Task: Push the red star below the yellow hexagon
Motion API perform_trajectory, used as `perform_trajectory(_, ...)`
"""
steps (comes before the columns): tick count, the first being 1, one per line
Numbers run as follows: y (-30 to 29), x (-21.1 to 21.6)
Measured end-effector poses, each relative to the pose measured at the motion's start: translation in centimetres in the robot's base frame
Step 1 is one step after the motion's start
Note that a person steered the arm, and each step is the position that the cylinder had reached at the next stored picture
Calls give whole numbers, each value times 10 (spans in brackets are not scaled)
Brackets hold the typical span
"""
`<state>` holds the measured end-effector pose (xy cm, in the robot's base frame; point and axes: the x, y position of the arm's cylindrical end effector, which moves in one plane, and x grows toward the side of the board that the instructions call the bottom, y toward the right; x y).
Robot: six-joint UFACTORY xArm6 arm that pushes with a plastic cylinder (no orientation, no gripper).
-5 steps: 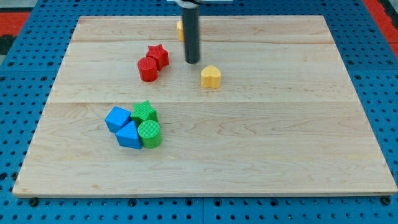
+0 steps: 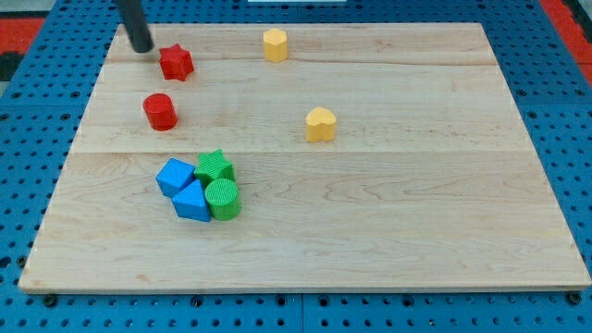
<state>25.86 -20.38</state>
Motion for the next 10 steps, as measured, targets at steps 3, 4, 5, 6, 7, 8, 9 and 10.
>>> perform_trajectory(3,77,93)
perform_trajectory(4,111,92)
perform_trajectory(5,27,71)
perform_trajectory(6,8,49)
perform_trajectory(7,85,47)
perform_trajectory(8,130,55)
perform_trajectory(9,79,70)
perform_trajectory(10,103,115)
